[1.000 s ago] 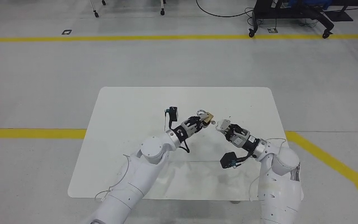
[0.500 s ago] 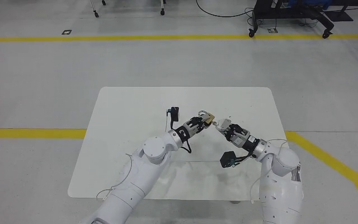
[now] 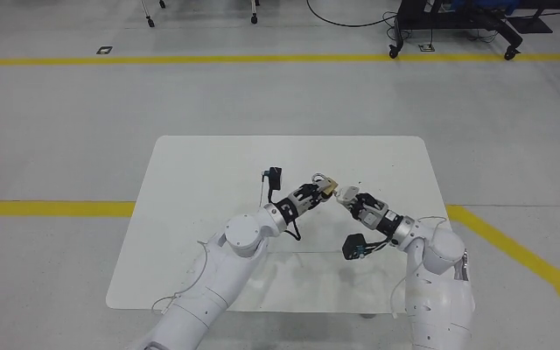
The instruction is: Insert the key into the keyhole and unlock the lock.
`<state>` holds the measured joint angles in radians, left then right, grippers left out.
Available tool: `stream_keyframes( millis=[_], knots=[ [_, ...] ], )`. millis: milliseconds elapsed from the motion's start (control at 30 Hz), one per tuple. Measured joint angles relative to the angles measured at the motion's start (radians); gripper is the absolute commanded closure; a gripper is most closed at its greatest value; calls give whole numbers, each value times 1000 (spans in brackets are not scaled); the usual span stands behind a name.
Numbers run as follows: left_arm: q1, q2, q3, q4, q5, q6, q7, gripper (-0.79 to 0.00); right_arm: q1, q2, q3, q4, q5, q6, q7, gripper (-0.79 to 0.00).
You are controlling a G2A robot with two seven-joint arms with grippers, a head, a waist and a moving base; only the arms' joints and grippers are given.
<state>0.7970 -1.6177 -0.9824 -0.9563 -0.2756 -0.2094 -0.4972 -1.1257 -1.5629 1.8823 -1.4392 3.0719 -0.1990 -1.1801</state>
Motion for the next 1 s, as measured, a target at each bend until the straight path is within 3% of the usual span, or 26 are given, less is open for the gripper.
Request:
stream_keyframes(
  millis=[333, 667, 1000],
  knots=[
    [2, 1, -2, 1, 30, -31, -3, 0, 18, -2, 9, 28, 0, -44, -25, 0],
    [5, 4, -3, -2, 74, -94, -13, 0, 70, -22, 92, 92, 0, -242, -191, 0],
    [10, 5, 5, -2, 122, -132, -10, 0, 90, -26, 101, 132, 0, -263, -178, 0]
  ],
)
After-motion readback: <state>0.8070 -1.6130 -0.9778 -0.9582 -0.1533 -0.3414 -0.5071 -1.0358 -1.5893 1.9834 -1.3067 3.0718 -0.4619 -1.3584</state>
